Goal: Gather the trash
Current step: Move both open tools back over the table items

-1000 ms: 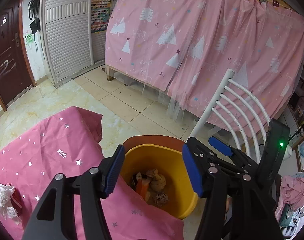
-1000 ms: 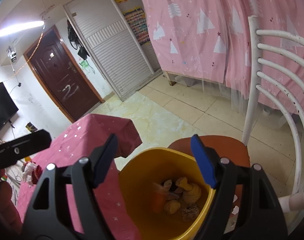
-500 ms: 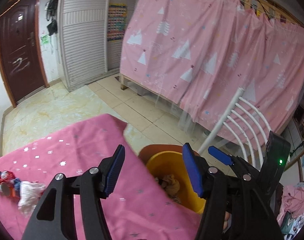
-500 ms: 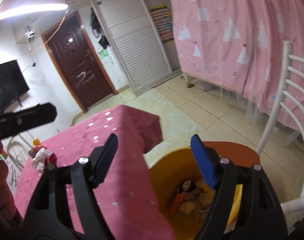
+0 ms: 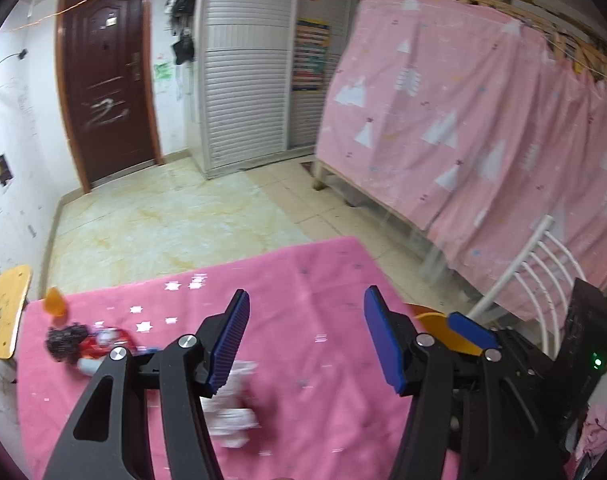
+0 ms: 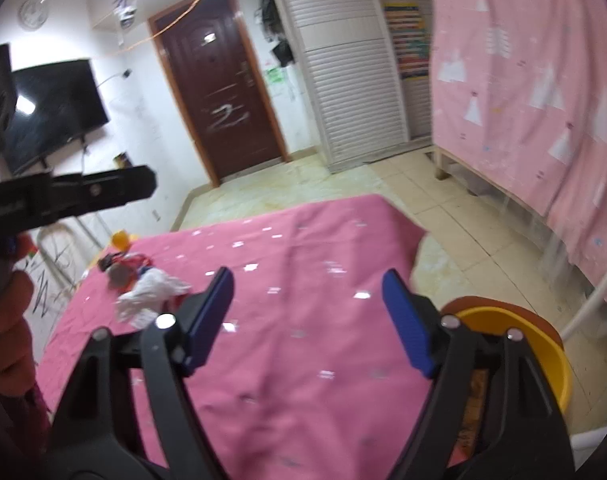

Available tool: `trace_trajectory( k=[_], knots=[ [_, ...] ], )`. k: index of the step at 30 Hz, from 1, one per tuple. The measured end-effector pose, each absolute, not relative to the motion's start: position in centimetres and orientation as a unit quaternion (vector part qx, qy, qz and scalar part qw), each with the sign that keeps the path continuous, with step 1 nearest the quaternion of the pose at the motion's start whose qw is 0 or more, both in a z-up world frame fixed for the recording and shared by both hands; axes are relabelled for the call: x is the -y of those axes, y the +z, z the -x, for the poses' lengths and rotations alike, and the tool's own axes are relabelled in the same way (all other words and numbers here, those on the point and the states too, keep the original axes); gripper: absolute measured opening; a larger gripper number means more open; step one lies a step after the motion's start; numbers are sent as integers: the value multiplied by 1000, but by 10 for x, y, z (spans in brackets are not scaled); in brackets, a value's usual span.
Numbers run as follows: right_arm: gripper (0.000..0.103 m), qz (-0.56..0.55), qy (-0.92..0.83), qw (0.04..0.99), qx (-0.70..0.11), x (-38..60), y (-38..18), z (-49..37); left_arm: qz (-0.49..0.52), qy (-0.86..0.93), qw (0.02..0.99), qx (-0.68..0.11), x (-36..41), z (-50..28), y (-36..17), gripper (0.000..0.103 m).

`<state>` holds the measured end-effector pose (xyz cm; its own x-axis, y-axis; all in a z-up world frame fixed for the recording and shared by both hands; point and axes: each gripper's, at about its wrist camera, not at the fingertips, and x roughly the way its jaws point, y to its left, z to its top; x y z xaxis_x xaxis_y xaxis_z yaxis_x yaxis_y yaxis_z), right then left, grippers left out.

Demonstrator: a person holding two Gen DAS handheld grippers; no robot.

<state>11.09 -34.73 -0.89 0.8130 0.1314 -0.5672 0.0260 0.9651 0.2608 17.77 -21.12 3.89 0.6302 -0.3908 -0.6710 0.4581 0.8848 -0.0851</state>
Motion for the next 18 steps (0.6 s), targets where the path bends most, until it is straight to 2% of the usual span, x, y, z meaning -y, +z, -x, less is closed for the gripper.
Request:
trace_trajectory(
  k=[18],
  knots=[
    [82, -48, 111, 932, -342, 228, -9, -156, -7, -125, 917, -379, 53, -247, 24, 54]
  ],
)
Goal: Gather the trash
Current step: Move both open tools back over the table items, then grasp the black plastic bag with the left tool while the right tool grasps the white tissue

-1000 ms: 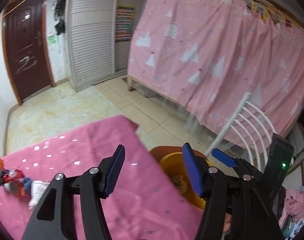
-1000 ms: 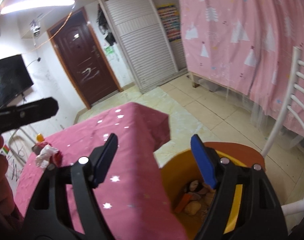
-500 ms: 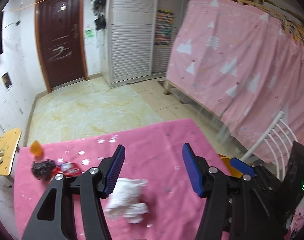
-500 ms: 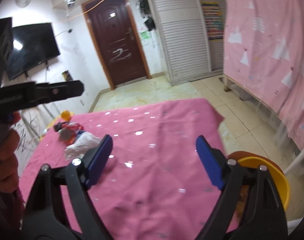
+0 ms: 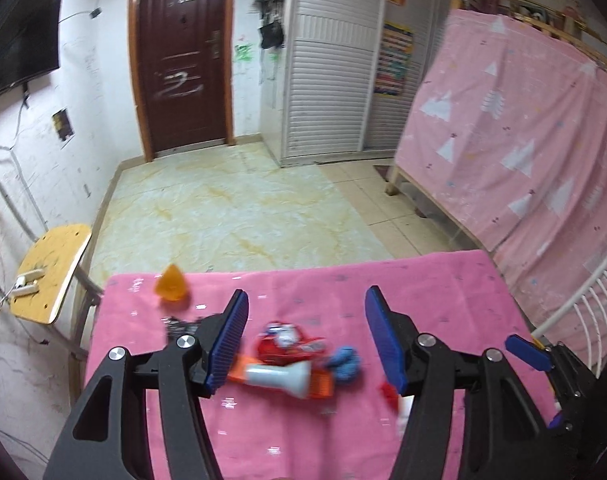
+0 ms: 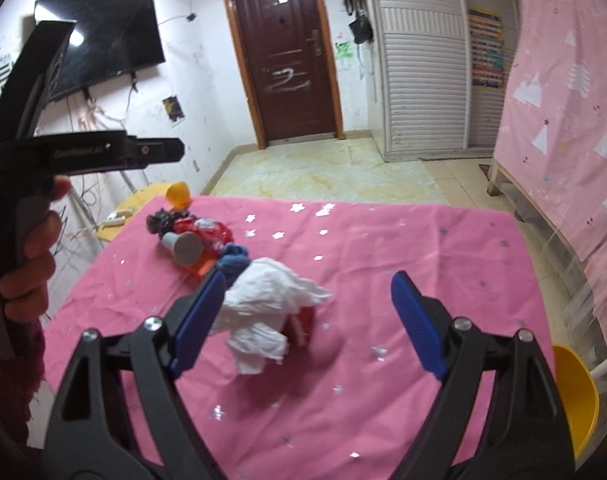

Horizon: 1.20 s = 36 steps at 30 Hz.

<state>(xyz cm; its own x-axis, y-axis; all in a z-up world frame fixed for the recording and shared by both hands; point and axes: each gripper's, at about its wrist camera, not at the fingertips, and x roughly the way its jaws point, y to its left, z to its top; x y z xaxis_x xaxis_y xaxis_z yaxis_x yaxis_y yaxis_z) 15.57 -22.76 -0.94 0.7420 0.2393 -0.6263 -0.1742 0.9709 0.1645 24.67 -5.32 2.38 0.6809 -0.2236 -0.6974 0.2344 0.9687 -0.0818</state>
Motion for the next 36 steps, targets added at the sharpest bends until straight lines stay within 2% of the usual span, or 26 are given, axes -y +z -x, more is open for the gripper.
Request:
trace_trajectory(
  k=[10, 24, 26, 28, 31, 36],
  knots=[
    [82, -25, 126, 923, -363, 196, -20, -171, 32, -80, 905, -417, -15, -274, -13, 57],
    [82, -2, 120, 921, -370, 181, -26, -178, 40, -65, 873, -482, -20, -304, -68, 56],
    [82, -2, 120, 921, -371, 182, -27, -178, 42, -68, 868, -490, -20, -306, -74, 51],
    [82, -2, 119, 921, -372, 181, -28, -179, 47, -68, 865, -494, -20, -308, -77, 38],
    [82, -2, 119, 920, -373, 182, -29, -178, 51, -68, 863, -498, -19, -308, -81, 25],
    [82, -4, 119, 921, -371, 183, -30, -177, 51, -61, 868, -490, -19, -302, -76, 20]
  ],
)
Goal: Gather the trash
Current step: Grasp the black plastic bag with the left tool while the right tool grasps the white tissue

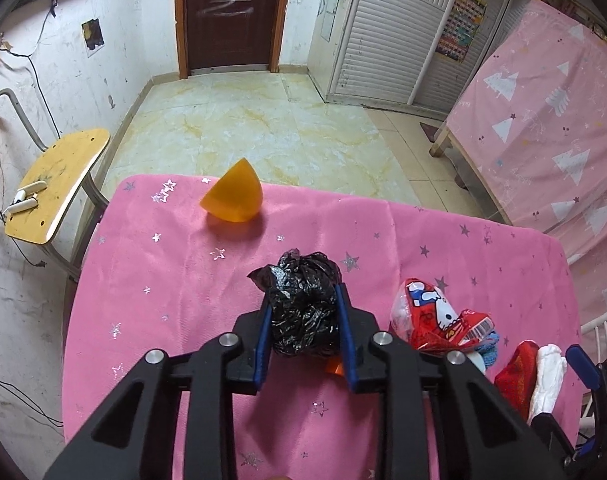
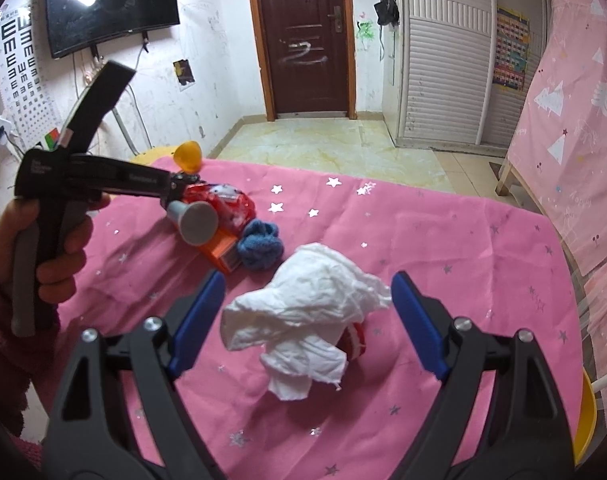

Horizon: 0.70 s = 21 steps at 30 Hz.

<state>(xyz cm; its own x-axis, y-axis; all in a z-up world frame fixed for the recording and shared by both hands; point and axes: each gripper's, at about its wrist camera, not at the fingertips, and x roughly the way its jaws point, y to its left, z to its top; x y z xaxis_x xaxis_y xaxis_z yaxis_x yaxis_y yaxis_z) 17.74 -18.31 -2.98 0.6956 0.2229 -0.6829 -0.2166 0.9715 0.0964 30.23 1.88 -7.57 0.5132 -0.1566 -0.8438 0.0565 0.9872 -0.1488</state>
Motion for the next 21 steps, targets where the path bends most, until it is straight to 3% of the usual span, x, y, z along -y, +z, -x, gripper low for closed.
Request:
trace_trajectory(
  k=[6, 16, 21],
  knots=[
    [82, 1, 119, 920, -374, 181, -32, -180, 60, -58, 881, -466, -23, -292, -54, 20],
    [34, 3, 114, 915, -386, 180, -39, -180, 52, -64, 889, -450, -19, -273, -35, 21],
    [30, -10, 118, 921, -372, 186, -32, -171, 53, -63, 893, -443, -21, -267, -28, 21]
  ],
)
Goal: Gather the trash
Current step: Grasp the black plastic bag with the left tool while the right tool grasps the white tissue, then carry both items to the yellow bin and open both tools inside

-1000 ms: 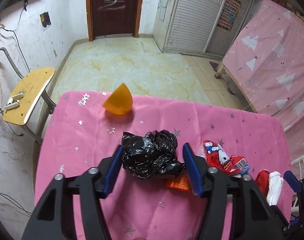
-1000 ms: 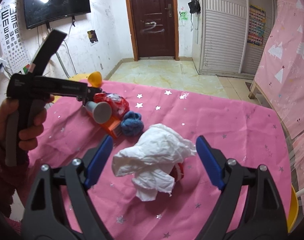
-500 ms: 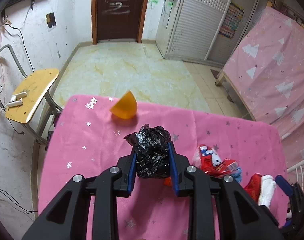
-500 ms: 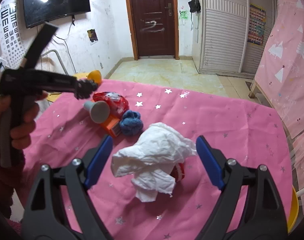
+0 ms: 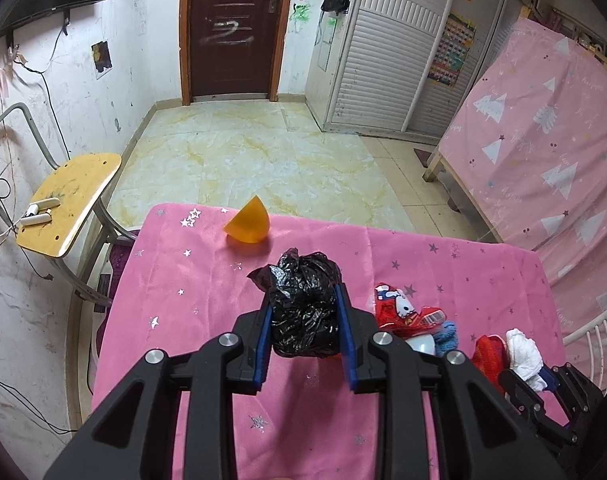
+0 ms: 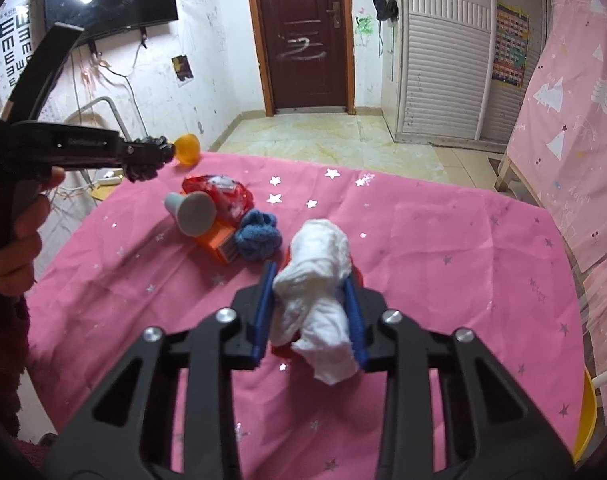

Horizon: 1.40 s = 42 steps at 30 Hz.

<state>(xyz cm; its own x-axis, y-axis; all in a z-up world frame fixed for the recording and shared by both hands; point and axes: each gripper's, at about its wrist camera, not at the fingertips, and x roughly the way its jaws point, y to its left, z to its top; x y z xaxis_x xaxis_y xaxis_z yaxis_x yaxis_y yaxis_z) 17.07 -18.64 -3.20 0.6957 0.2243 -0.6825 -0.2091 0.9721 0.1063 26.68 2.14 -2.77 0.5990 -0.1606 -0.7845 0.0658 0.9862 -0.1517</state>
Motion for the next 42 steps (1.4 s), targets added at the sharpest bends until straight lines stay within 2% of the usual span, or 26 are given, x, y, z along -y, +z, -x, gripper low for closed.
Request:
trace_trajectory(
  k=[17, 29, 42],
  knots=[
    [31, -63, 110, 939, -321, 234, -2, -137, 30, -81, 909, -409, 13, -228, 17, 21],
    [31, -108, 51, 950, -287, 315, 7, -97, -11, -148, 905, -399, 109, -195, 37, 21],
    [31, -155, -36, 951, -266, 419, -2, -48, -74, -218, 887, -400, 219, -158, 31, 21]
  ],
)
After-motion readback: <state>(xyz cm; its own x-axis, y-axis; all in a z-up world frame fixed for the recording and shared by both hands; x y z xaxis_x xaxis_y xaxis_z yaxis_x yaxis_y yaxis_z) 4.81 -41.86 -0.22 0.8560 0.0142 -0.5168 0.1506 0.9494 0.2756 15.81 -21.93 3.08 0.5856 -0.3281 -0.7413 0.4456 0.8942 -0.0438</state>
